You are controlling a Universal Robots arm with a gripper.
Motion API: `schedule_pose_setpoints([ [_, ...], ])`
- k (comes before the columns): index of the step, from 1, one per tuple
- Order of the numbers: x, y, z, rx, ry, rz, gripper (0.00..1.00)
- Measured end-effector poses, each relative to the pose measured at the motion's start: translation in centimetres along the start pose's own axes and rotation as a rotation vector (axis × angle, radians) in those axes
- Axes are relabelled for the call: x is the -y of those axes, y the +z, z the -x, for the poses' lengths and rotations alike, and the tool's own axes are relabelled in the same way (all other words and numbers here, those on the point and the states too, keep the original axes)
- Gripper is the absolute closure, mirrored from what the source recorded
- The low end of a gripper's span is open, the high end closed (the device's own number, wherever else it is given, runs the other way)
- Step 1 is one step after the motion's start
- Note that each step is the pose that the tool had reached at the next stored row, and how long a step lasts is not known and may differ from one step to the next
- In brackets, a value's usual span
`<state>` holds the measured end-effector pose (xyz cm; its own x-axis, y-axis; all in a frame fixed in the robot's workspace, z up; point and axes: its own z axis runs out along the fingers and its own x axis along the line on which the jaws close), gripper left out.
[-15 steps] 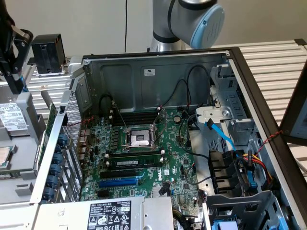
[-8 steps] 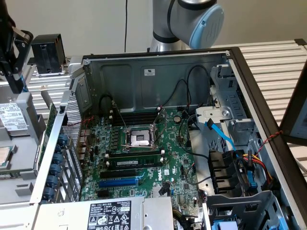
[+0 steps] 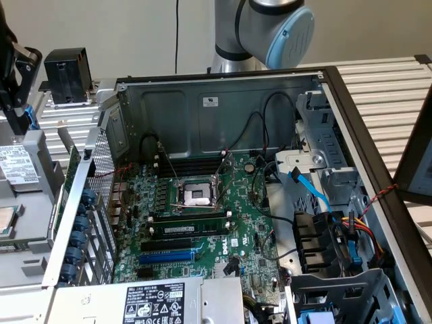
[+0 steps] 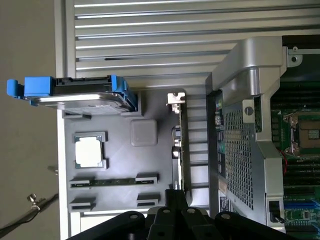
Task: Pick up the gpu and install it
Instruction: 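Pick up the gpu and move the gpu toward the slot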
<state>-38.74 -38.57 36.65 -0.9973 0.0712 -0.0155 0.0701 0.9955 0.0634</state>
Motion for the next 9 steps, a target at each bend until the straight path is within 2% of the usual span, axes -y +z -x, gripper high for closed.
schedule_pose_setpoints([
  [9, 0.00, 0.00, 0.00, 0.0000, 0.000, 0.0000, 0.89],
])
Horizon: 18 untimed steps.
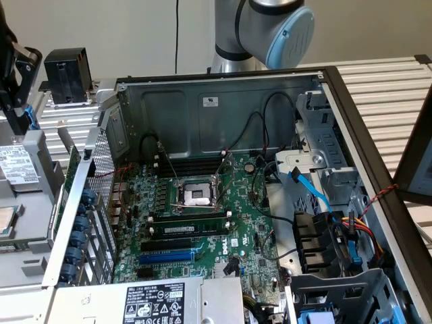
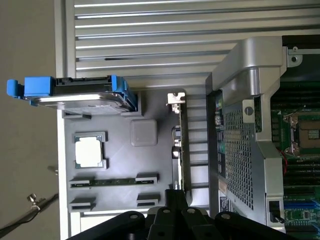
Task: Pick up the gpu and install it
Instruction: 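Pick up the gpu and move the gpu toward the slot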
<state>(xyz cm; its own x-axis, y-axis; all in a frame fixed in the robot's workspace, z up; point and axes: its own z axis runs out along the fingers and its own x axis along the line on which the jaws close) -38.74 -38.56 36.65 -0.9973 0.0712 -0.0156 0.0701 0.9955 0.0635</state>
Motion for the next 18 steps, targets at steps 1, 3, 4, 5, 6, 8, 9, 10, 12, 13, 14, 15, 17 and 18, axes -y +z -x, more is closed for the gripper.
schedule_pose_setpoints([
  [1, 0.00, 0.00, 0.0, -0.0001, 0.000, -0.0001, 0.89],
  [3, 0.00, 0.01, 0.0, -0.0002, 0.000, -0.0001, 0.82],
  [4, 0.01, 0.01, 0.0, -0.0002, 0.000, -0.0002, 0.76],
  [5, 0.01, 0.02, 0.0, -0.0002, 0.000, -0.0002, 0.76],
  [6, 0.00, 0.02, 0.0, -0.0001, 0.000, -0.0001, 0.70],
  [8, 0.01, 0.11, 0.0, 0.0002, 0.000, 0.0001, 0.64],
  [9, 0.02, 0.28, 0.0, 0.0004, 0.000, 0.0002, 0.64],
  [10, 0.04, 0.46, -0.1, 0.0002, 0.000, 0.0000, 0.64],
  [12, 0.06, 0.81, -0.2, 0.0003, 0.000, 0.0000, 0.64],
  [13, 0.08, 0.99, -0.2, 0.0003, 0.000, -0.0001, 0.64],
  [14, 0.10, 1.18, -0.2, 0.0003, 0.000, 0.0000, 0.64],
  [15, 0.12, 1.36, -0.2, 0.0003, 0.000, 0.0000, 0.64],
  [17, 0.21, 1.72, -0.2, 0.0005, 0.000, 0.0000, 0.64],
  [18, 0.26, 1.90, -0.2, 0.0007, 0.000, 0.0000, 0.64],
])
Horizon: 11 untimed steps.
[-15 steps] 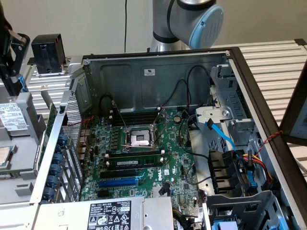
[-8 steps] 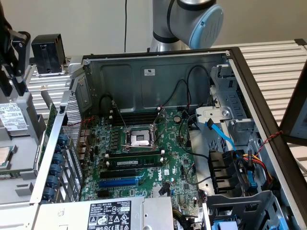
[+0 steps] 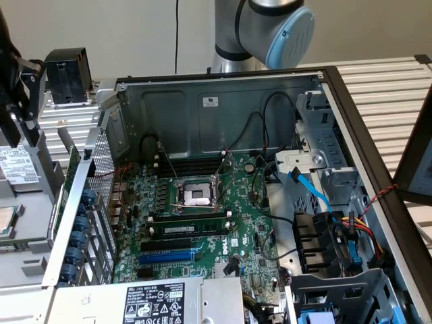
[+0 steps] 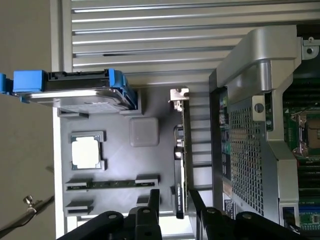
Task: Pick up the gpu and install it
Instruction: 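Pick up the gpu and move the gpu toward the slot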
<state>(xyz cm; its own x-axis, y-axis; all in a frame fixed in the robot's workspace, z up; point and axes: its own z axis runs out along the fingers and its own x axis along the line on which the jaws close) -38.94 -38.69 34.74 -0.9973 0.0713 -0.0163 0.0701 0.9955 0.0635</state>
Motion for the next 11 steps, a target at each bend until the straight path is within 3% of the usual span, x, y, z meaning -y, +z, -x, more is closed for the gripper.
schedule_pose_setpoints([
  [2, 0.09, 0.35, 0.0, 0.0003, 0.000, 0.0001, 0.62],
  [6, 0.25, 1.07, 0.0, 0.0007, 0.000, 0.0001, 0.44],
  [11, 0.51, 1.94, 0.0, 0.0081, 0.000, 0.0006, 0.44],
])
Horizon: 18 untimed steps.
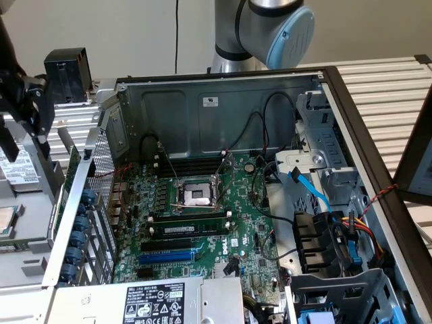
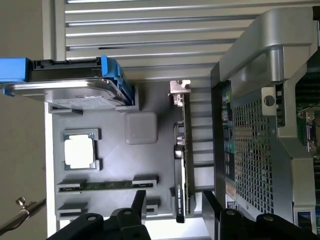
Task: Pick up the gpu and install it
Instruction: 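Pick up the gpu and move the gpu toward the slot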
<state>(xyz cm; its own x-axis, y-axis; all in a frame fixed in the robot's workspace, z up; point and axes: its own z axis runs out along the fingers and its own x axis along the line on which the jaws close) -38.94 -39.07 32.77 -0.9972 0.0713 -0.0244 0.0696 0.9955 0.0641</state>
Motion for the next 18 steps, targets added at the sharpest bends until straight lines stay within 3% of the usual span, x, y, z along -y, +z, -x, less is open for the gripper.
schedule_pose_setpoints([
  [6, 0.28, 0.71, 0.0, 0.0251, -0.001, 0.0018, 0.44],
  [9, 0.45, 1.15, 0.0, 0.0337, -0.001, 0.0024, 0.44],
  [14, 0.82, 2.01, -0.1, 0.0432, -0.002, 0.0030, 0.44],
  [18, 1.04, 2.44, -0.1, 0.0590, -0.002, 0.0045, 0.44],
])
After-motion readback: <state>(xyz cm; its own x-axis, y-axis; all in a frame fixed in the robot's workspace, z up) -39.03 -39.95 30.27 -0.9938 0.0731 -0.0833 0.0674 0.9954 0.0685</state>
